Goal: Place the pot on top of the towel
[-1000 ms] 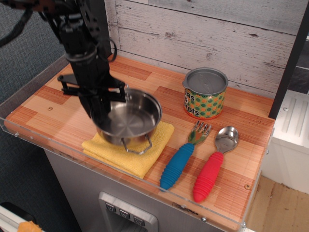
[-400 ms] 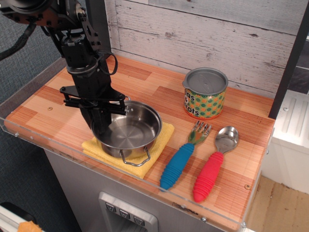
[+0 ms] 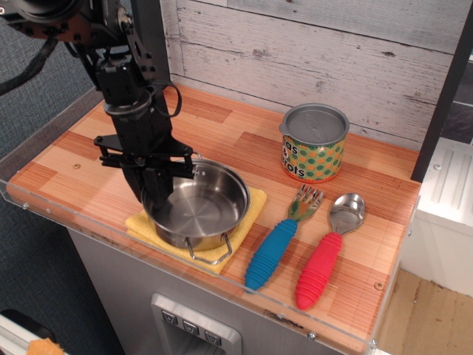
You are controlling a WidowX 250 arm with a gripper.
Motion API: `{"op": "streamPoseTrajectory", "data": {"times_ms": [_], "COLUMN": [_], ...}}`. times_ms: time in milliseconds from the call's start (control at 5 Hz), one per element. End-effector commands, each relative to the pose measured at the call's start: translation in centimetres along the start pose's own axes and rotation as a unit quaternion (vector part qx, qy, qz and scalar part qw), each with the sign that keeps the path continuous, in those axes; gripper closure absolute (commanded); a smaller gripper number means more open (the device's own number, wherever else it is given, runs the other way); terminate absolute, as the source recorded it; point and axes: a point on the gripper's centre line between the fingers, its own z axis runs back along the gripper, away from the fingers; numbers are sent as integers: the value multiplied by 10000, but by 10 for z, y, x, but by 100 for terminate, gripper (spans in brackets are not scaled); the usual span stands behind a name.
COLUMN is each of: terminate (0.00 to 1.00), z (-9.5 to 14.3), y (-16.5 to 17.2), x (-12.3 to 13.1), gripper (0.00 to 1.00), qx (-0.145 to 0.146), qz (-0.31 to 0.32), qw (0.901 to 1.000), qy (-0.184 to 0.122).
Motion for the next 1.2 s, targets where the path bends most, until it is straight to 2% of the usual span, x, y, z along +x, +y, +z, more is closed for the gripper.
{"op": "streamPoseTrajectory", "data": {"times_ms": [0, 200, 400, 600, 1000], "terminate": [0, 0, 0, 0, 0], "z": [38, 54, 64, 72, 91], "y": [4, 2, -2, -3, 11], "x": [2, 3, 9, 21, 37], "gripper": [0, 0, 0, 0, 0], "qx": [238, 315, 443, 863, 1195], "qz": [-79, -8, -18, 160, 958], "qw": [9991, 9983, 9981, 9951, 9868], "qy": [-346, -500, -431, -445, -530]}}
